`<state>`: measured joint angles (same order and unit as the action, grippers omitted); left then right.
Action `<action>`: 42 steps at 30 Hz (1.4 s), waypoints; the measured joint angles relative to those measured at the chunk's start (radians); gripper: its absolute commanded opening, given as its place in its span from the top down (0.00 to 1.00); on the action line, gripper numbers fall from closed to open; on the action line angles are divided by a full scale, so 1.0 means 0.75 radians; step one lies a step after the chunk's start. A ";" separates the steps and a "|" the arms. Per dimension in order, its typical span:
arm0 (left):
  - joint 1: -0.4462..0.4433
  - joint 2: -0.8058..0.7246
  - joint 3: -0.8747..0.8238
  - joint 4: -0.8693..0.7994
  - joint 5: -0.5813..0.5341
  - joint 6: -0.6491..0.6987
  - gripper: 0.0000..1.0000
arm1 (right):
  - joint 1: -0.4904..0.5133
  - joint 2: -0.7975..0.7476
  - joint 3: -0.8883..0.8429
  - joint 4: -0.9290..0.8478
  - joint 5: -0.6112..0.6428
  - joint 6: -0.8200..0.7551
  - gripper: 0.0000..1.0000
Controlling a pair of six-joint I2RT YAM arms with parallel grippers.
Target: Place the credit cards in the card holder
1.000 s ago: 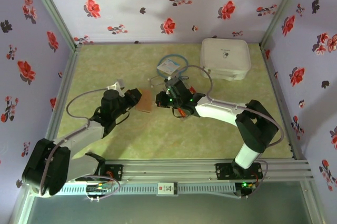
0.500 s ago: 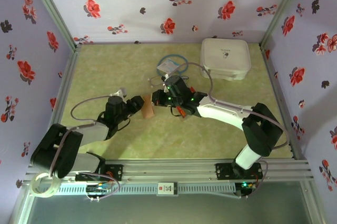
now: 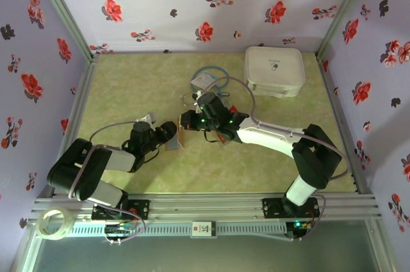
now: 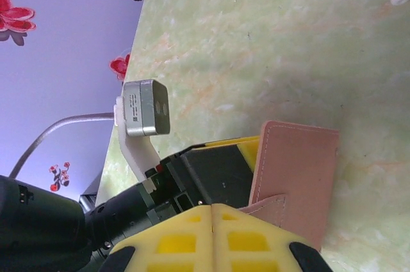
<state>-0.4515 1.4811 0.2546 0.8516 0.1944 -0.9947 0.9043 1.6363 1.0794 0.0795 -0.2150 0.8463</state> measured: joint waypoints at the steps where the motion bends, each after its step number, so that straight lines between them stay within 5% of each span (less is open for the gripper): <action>1: 0.000 0.000 -0.005 0.009 0.001 -0.001 0.40 | 0.000 0.001 -0.010 0.013 -0.001 0.001 1.00; 9: 0.001 -0.071 -0.021 -0.052 0.000 0.011 0.39 | -0.031 -0.004 -0.141 0.095 -0.027 0.005 1.00; 21: 0.004 -0.317 0.164 -0.702 -0.077 0.243 0.39 | -0.122 -0.182 -0.384 0.136 -0.028 0.005 1.00; 42: -0.030 -0.162 0.323 -1.057 -0.126 0.460 0.34 | -0.133 -0.202 -0.503 0.018 0.032 -0.047 1.00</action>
<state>-0.4736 1.3594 0.4969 0.0589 0.1001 -0.6495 0.8047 1.4845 0.7021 0.0929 -0.1909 0.8112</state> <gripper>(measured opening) 0.650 0.054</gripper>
